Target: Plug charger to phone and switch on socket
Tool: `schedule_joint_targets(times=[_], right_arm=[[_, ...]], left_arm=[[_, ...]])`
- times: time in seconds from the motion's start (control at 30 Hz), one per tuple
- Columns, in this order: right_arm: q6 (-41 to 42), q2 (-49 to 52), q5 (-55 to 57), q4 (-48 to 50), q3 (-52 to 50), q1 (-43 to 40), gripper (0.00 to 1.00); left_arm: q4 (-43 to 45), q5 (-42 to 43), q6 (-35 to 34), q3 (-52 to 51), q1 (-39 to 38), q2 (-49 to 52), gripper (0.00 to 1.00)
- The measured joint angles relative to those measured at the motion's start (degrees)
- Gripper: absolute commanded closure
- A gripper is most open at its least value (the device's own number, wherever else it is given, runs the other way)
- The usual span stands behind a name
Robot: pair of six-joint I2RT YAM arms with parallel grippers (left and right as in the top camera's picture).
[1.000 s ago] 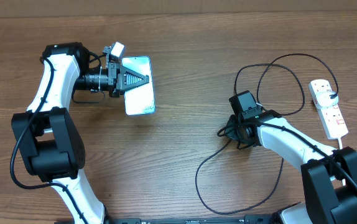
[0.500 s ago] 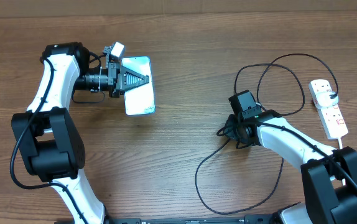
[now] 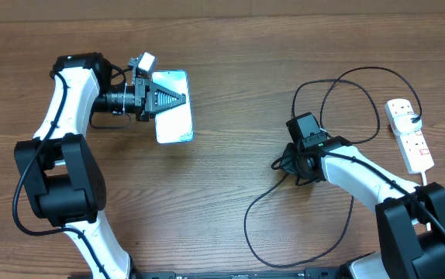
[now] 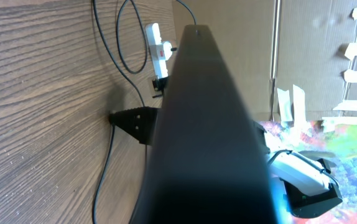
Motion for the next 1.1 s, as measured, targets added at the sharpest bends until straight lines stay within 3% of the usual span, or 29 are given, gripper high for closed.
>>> schedule_joint_targets(times=[0.03,0.07,0.4,0.63,0.87,1.1], right_arm=[[-0.04,0.00,-0.11,0.09,0.00,-0.04,0.73],[-0.31,-0.02,-0.50,0.37,0.02,-0.02,0.71],[-0.24,0.04,-1.77,-1.05,0.55,0.07,0.73],[-0.50,-0.07,-3.37,-3.06,0.81,0.00,0.64],[-0.70,-0.09,-3.74,-4.11,0.92,-0.04,0.69],[-0.68,-0.07,-3.50,-4.22,0.87,-0.35,0.80]], left_arm=[[0.00,-0.02,-0.02,0.00,0.00,0.00,0.96],[0.00,-0.02,-0.02,0.00,0.00,0.00,0.96],[-0.24,-1.31,-0.02,0.00,-0.04,0.00,0.96],[-0.24,-1.49,-0.02,0.00,-0.37,0.00,0.96],[-0.24,-1.51,-0.02,0.00,-0.37,0.00,0.96],[-0.24,-1.51,-0.04,0.00,-0.37,0.00,0.96]])
